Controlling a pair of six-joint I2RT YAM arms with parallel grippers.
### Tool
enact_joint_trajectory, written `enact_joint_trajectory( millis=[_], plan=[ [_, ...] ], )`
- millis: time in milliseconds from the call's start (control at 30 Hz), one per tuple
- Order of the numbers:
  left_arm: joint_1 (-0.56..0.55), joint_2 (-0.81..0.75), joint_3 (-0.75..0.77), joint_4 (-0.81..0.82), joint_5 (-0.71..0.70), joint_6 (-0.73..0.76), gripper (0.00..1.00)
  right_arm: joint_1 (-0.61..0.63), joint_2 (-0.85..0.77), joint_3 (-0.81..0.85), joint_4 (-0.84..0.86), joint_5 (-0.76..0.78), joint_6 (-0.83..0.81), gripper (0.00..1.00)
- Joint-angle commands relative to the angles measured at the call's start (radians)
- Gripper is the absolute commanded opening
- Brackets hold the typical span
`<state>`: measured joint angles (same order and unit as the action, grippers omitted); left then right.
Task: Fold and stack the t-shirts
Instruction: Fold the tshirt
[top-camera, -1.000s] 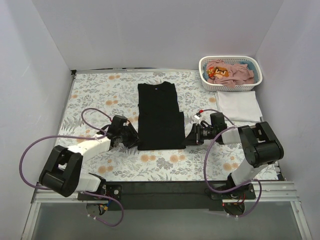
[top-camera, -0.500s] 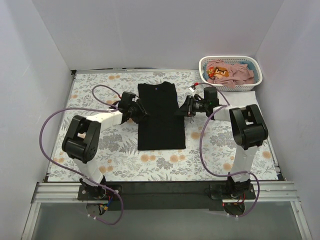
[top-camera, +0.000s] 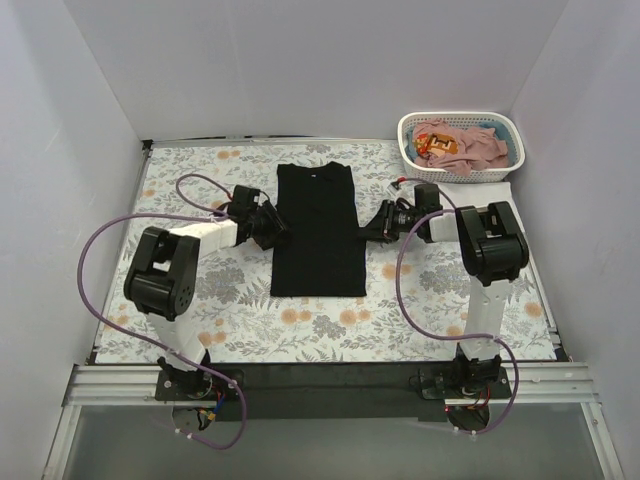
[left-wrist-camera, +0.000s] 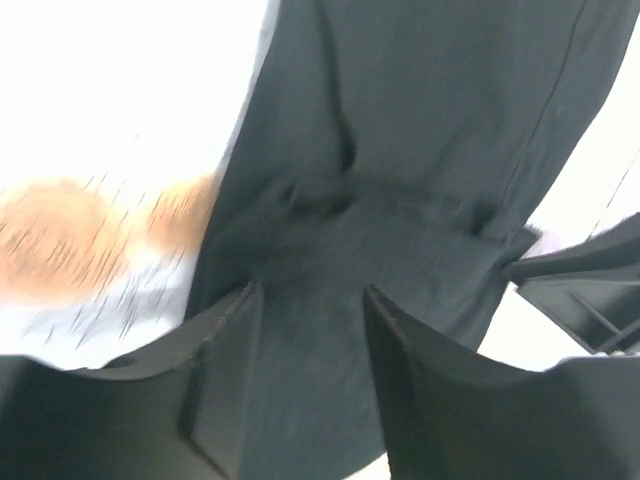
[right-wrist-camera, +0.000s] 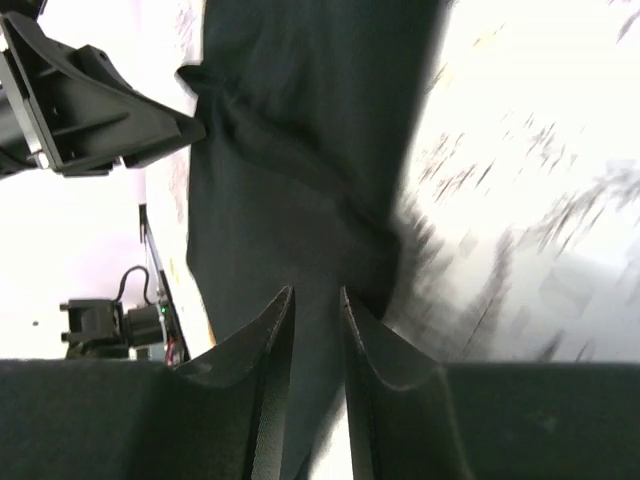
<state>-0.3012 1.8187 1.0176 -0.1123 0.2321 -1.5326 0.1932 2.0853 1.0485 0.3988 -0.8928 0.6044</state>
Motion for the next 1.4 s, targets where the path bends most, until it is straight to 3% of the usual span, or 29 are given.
enact_joint_trajectory(
  millis=[0,133,200,333,433,600,833,1367],
  plan=[
    [0.005,-0.145,-0.028,-0.113,-0.034,0.064,0.46,-0.006,-0.158,-0.067,-0.017,0.021,-0.041,0.32],
    [-0.018,-0.326,-0.046,-0.237,-0.118,0.12,0.53,0.02,-0.334,-0.123,-0.245,0.147,-0.155,0.34],
    [-0.039,-0.378,-0.063,-0.315,-0.177,0.138,0.57,0.051,-0.384,-0.125,-0.462,0.315,-0.267,0.37],
    [-0.088,-0.485,-0.128,-0.426,-0.267,0.149,0.67,0.155,-0.523,-0.172,-0.647,0.584,-0.325,0.47],
    [-0.131,-0.554,-0.194,-0.492,-0.307,0.134,0.71,0.245,-0.606,-0.211,-0.733,0.69,-0.322,0.52],
    [-0.187,-0.608,-0.26,-0.553,-0.333,0.103,0.77,0.357,-0.677,-0.249,-0.787,0.812,-0.272,0.57],
    [-0.203,-0.587,-0.275,-0.549,-0.329,0.081,0.77,0.478,-0.601,-0.197,-0.807,0.864,-0.223,0.58],
    [-0.223,-0.55,-0.272,-0.538,-0.34,0.074,0.75,0.571,-0.475,-0.122,-0.848,0.989,-0.184,0.52]
  ],
)
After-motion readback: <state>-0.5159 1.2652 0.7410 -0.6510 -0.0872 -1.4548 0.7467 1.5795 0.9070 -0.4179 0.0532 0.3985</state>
